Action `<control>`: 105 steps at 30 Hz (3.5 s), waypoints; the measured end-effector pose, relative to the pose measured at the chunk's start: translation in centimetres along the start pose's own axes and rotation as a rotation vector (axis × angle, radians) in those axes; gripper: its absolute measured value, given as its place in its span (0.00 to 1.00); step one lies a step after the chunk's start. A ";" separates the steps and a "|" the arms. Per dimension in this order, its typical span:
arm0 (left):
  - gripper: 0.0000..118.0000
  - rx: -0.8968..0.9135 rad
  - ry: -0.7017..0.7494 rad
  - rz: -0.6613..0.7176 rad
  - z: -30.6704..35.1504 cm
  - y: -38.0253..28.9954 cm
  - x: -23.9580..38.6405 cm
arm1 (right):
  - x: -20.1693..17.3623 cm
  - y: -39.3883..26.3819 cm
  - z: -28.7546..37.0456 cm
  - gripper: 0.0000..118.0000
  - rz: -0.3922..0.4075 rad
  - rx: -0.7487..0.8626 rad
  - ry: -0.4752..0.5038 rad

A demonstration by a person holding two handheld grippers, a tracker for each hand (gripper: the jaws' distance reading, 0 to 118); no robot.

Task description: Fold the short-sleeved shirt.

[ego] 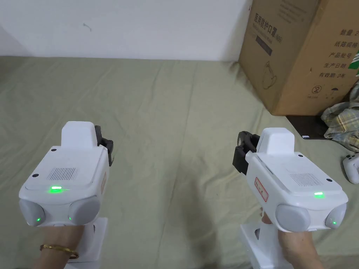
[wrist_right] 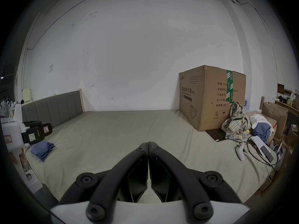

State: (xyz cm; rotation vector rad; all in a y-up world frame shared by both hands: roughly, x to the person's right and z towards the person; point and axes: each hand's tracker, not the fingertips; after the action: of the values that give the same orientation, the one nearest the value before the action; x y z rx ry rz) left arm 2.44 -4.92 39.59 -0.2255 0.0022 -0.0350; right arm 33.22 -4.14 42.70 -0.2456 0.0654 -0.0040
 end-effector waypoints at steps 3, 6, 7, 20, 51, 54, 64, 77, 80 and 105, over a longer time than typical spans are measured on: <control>0.00 -0.003 -0.002 0.004 -0.1 0.0 0.0 | -0.4 0.3 0.5 0.00 -0.005 0.002 0.004; 0.07 -0.012 -0.007 0.011 -0.2 -0.1 0.1 | -0.4 0.4 0.5 0.03 0.001 0.007 0.004; 0.18 -0.011 -0.007 0.014 -0.2 -0.2 0.2 | -0.3 0.5 0.5 0.17 0.003 0.014 0.008; 1.00 0.012 -0.004 0.042 0.0 0.5 0.0 | -0.1 1.6 0.5 0.97 -0.012 0.008 -0.007; 1.00 0.004 -0.014 0.021 0.0 0.3 0.2 | -0.1 1.6 0.5 0.98 -0.012 0.019 -0.006; 1.00 0.006 -0.015 0.023 0.0 0.2 0.2 | -0.2 1.5 0.5 0.98 -0.011 0.021 -0.006; 1.00 0.008 -0.019 0.029 -0.2 0.3 0.2 | -0.1 1.6 0.4 0.98 -0.004 0.021 -0.007; 1.00 0.015 -0.022 0.030 0.1 0.4 0.1 | -0.2 1.9 0.1 0.99 0.001 0.001 -0.020; 1.00 -0.027 -0.016 0.035 0.0 0.4 0.3 | -0.2 2.4 -1.2 0.97 -0.048 -0.221 -0.106; 1.00 -0.523 -0.013 0.096 -1.0 -10.8 1.2 | -3.1 -7.8 -6.0 0.96 -0.139 -0.918 -0.090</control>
State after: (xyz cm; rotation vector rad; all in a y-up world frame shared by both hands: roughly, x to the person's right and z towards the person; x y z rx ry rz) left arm 3.29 -15.71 41.01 -0.7485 0.0096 0.0641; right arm 29.80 -13.11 39.02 -1.1673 -0.0452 -0.1032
